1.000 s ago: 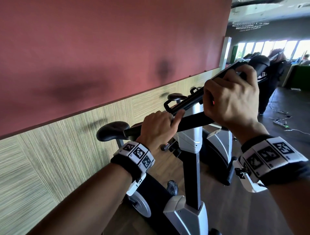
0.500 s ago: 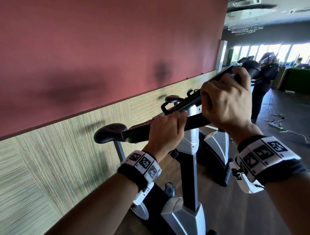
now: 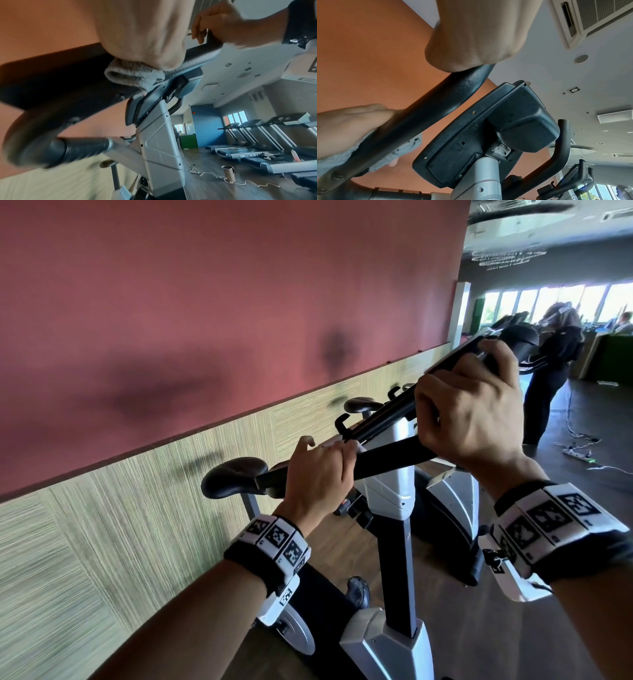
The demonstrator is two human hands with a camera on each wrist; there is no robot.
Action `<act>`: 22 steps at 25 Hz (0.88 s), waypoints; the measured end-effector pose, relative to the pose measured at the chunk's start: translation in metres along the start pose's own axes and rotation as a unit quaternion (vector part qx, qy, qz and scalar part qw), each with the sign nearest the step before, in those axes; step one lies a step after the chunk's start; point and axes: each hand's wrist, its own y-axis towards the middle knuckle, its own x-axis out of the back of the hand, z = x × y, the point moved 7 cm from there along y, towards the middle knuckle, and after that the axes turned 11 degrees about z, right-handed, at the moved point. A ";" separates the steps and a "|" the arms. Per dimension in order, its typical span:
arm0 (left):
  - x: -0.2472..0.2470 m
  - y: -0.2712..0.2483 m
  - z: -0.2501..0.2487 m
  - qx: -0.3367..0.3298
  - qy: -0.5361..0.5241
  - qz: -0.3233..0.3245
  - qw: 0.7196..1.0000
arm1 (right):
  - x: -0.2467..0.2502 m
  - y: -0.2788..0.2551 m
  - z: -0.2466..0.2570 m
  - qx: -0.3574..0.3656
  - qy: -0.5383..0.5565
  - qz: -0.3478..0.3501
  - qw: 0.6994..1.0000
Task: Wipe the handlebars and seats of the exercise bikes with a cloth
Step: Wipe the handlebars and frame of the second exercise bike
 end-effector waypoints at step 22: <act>0.003 -0.009 -0.008 -0.015 -0.151 -0.064 0.986 | 0.003 -0.001 -0.002 -0.015 0.046 -0.034 0.998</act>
